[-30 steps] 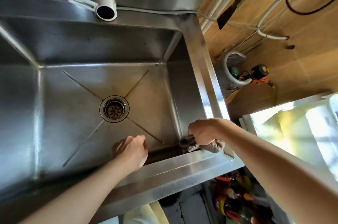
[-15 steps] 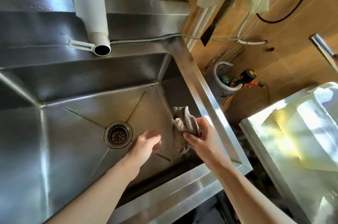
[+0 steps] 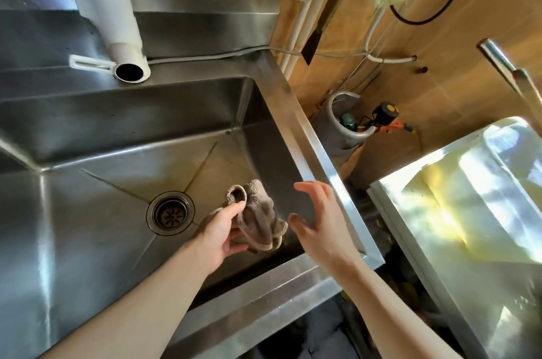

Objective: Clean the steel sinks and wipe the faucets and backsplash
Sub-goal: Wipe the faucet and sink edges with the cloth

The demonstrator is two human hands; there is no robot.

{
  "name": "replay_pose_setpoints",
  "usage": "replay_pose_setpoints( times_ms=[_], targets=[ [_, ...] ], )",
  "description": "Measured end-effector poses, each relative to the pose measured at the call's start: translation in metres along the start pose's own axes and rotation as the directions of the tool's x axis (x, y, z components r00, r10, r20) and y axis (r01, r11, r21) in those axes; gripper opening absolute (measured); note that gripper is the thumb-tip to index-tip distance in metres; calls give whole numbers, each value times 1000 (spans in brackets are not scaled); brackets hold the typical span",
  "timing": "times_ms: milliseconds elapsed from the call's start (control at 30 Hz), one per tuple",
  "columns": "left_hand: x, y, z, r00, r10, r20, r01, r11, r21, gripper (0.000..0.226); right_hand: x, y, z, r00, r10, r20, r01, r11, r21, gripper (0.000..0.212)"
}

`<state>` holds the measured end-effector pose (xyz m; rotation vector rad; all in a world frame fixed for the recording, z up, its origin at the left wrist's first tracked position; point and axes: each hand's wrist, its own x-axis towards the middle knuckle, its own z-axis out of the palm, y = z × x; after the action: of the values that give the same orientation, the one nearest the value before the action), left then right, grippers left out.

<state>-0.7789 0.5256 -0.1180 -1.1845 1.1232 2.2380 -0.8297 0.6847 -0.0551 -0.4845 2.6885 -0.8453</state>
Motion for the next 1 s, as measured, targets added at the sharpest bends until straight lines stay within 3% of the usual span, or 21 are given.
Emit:
replay_pose_setpoints(
  times_ms=[200,433,633,767,867,1000],
  targets=[
    [24,-13,17,996,62,-57,-59,996,65,13,48,64,-11,994,44,-96,-82,898,-432,74],
    [55,-31,52,999,-7,34,0,976,220,30,57,96,5,989,-106,-102,40,859,-510,61],
    [91,-53,88,1000,-2,26,-7,949,316,40,54,95,7,992,-91,-87,28,831,-555,61],
    [116,-58,87,997,-63,51,44,949,313,29,54,93,8,995,-46,-84,-12,812,-583,63],
    [135,-61,87,999,-50,-4,44,829,558,34,56,94,8,995,-25,-97,-38,803,-595,63],
    [164,-76,83,999,-2,-34,26,700,714,27,57,95,10,994,-15,-109,-52,805,-591,62]
  ],
)
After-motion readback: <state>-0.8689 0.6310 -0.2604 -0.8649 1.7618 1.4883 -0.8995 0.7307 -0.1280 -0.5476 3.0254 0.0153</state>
